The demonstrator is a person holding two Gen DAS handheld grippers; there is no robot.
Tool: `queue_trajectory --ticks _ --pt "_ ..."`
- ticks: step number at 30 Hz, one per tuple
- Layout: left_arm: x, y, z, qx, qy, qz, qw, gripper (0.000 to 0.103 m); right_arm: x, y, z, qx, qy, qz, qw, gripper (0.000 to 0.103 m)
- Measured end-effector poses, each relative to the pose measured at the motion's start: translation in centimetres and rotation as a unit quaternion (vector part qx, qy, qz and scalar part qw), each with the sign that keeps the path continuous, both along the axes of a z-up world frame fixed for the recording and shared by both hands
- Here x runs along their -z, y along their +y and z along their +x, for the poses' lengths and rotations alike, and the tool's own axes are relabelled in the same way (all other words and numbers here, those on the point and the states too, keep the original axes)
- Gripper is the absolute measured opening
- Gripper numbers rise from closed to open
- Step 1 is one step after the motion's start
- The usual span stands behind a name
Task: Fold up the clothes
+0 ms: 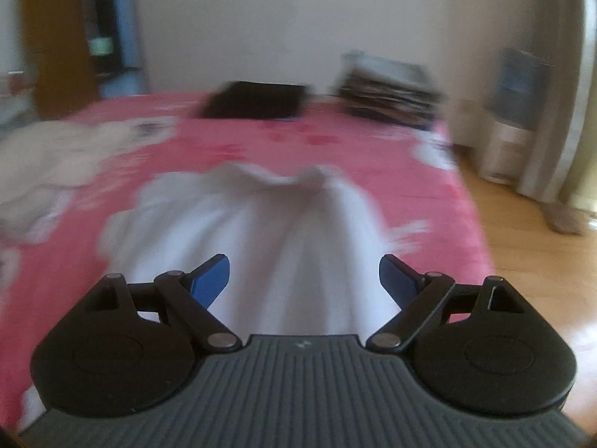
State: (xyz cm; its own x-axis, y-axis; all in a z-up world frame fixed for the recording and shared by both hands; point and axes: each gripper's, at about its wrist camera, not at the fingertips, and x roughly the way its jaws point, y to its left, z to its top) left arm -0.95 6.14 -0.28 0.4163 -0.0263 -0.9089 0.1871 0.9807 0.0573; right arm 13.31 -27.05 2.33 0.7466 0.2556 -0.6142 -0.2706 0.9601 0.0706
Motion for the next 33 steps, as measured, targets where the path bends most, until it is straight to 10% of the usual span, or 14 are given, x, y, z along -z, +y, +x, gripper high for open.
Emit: queue_trajectory --ticks 9,16,27,33 --pt "5.7 -1.4 -1.9 0.014 0.034 -0.067 0.9971 0.065 5.1 8.8 -6.3 -0.18 0.093 0.047 0.978 0.065" --pt "6.8 -0.7 -1.8 -0.012 0.041 -0.075 0.9962 0.008 7.0 8.5 -4.3 -0.152 0.156 0.098 0.971 0.059" --pt "3.6 -1.2 -2.1 0.008 -0.034 -0.133 0.9905 0.002 9.5 8.4 -4.4 -0.161 0.217 0.144 0.952 0.059" --pt "1.8 -5.5 -1.9 0.096 -0.064 -0.146 0.9826 0.002 9.3 9.5 -4.1 -0.196 0.278 0.221 0.914 0.078"
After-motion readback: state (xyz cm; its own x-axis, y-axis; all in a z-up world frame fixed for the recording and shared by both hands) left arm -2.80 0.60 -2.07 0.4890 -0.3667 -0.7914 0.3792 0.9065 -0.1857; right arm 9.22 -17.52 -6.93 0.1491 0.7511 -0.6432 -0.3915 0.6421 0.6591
